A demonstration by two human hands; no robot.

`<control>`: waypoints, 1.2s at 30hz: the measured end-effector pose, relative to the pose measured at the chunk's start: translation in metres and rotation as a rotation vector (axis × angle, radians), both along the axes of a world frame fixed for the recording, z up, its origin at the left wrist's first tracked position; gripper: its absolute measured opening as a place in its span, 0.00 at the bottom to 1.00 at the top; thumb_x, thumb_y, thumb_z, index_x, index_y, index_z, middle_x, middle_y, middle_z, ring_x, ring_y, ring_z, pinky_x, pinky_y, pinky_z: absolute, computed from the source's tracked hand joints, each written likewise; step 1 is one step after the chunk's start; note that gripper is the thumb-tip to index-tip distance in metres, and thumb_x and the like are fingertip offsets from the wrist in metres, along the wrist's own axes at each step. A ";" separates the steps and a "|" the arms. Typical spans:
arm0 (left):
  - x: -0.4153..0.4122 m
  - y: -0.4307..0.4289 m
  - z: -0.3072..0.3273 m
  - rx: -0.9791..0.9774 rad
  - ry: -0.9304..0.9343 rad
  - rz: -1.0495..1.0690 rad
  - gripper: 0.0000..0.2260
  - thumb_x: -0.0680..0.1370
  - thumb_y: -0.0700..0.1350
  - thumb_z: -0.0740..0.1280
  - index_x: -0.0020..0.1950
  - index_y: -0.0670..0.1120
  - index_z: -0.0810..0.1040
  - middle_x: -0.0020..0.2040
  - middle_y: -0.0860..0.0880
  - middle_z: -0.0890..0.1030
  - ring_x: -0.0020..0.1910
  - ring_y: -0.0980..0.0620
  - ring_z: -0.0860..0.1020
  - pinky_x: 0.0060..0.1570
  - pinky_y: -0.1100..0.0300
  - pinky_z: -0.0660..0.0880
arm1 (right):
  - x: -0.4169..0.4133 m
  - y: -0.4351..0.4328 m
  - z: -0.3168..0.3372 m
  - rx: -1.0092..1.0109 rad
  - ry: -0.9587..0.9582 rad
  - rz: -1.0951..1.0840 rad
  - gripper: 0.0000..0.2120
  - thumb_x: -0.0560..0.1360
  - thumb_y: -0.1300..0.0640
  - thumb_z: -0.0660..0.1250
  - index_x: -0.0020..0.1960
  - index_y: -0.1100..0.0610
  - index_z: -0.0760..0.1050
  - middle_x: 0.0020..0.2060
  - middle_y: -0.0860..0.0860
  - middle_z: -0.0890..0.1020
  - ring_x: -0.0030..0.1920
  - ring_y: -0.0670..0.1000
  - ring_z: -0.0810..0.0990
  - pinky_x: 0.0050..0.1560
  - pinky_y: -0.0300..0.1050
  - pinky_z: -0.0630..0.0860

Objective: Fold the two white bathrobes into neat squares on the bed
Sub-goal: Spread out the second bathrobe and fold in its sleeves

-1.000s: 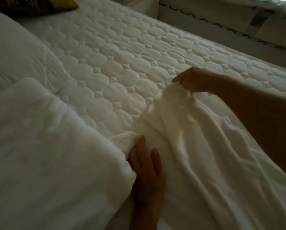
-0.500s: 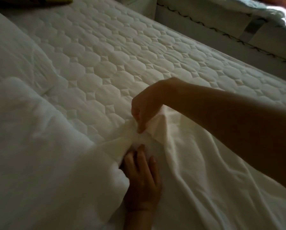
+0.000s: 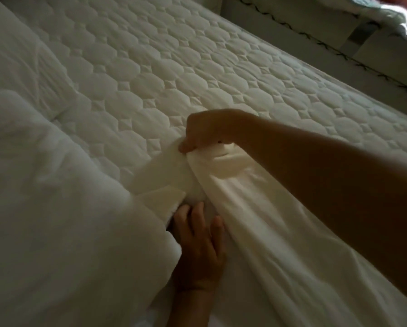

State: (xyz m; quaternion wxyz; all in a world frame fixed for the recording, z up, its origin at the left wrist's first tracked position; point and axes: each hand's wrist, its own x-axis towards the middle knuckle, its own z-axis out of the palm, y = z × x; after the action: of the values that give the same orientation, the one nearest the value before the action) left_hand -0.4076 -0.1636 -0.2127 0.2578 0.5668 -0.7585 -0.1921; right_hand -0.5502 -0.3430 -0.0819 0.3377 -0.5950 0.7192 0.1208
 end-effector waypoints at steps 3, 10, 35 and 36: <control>0.001 -0.001 0.006 0.034 0.043 -0.033 0.25 0.83 0.63 0.47 0.67 0.49 0.71 0.63 0.44 0.69 0.55 0.38 0.74 0.57 0.43 0.77 | -0.003 0.008 -0.019 -0.128 -0.117 -0.147 0.17 0.75 0.47 0.73 0.57 0.55 0.77 0.47 0.48 0.79 0.42 0.47 0.76 0.39 0.39 0.73; -0.001 0.002 0.005 -0.105 0.038 -0.008 0.26 0.81 0.61 0.60 0.62 0.40 0.81 0.57 0.39 0.75 0.52 0.39 0.74 0.52 0.46 0.76 | -0.085 0.028 0.007 -0.571 -0.274 -0.349 0.08 0.82 0.55 0.63 0.55 0.53 0.81 0.44 0.45 0.84 0.42 0.39 0.83 0.45 0.34 0.80; -0.008 -0.004 -0.013 -0.290 0.013 -0.017 0.19 0.76 0.51 0.69 0.57 0.36 0.82 0.53 0.34 0.77 0.49 0.35 0.77 0.50 0.44 0.75 | -0.094 0.122 -0.077 -0.484 0.201 -0.128 0.37 0.80 0.30 0.40 0.82 0.48 0.39 0.82 0.50 0.43 0.81 0.48 0.40 0.78 0.62 0.37; -0.007 -0.005 -0.011 -0.309 0.013 -0.026 0.19 0.77 0.51 0.69 0.57 0.35 0.82 0.54 0.34 0.77 0.49 0.34 0.77 0.51 0.44 0.75 | -0.100 0.110 -0.077 -0.470 0.190 -0.127 0.37 0.80 0.30 0.40 0.82 0.47 0.38 0.82 0.49 0.42 0.81 0.48 0.39 0.78 0.63 0.35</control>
State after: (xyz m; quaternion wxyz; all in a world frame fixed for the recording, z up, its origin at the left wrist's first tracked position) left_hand -0.4142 -0.1686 -0.2234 0.3444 0.5093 -0.7846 -0.0799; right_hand -0.6504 -0.2328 -0.1592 0.1280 -0.5969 0.7919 -0.0157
